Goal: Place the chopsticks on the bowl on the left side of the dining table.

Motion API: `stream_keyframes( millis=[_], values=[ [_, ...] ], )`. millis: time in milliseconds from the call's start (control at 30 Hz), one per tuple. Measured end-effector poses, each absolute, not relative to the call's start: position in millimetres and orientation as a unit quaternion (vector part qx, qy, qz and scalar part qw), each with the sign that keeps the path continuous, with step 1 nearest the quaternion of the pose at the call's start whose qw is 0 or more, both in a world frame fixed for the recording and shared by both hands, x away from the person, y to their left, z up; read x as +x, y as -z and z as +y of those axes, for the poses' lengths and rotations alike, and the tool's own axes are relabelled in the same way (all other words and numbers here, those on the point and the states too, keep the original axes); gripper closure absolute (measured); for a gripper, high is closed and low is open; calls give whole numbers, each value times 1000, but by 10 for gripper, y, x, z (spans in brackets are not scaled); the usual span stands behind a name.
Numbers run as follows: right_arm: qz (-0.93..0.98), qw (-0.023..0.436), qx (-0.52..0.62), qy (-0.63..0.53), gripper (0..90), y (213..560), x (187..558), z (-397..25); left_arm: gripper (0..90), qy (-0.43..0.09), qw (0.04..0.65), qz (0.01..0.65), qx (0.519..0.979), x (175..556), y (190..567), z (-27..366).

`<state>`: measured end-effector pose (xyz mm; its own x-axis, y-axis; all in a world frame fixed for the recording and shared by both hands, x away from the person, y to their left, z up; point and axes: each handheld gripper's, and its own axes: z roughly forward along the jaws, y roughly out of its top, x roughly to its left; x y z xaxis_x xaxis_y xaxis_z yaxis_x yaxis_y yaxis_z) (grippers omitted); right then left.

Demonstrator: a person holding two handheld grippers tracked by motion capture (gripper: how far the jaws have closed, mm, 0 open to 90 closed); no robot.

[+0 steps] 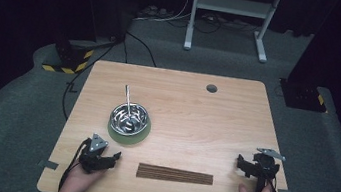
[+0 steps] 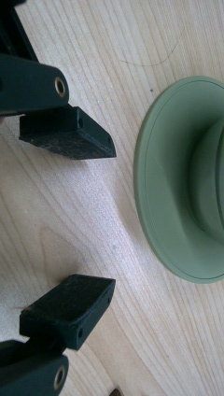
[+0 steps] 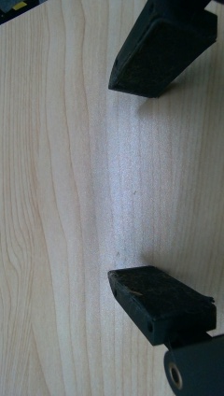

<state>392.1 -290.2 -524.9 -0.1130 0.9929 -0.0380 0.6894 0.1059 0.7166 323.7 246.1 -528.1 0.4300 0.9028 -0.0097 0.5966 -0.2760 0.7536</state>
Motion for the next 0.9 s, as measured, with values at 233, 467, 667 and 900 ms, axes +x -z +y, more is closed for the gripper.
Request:
stream_keyframes(
  millis=[233, 467, 667, 900],
  values=[
    [692, 271, 608, -279, 86, 5249, 3921, -2901, 316, -219, 351, 489, 767, 3231, 5281, 2457],
    [692, 269, 608, -281, 88, 5247, 3921, -2902, 328, -214, 353, 481, 773, 3243, 5276, 2462],
    [713, 249, 587, -292, 89, 5234, 3843, -2857, 376, -196, 360, 476, 778, 3290, 5247, 2481],
    [742, 232, 551, -303, 88, 5242, 3663, -2643, 420, -208, 383, 454, 777, 3265, 5168, 2384]
  ],
)
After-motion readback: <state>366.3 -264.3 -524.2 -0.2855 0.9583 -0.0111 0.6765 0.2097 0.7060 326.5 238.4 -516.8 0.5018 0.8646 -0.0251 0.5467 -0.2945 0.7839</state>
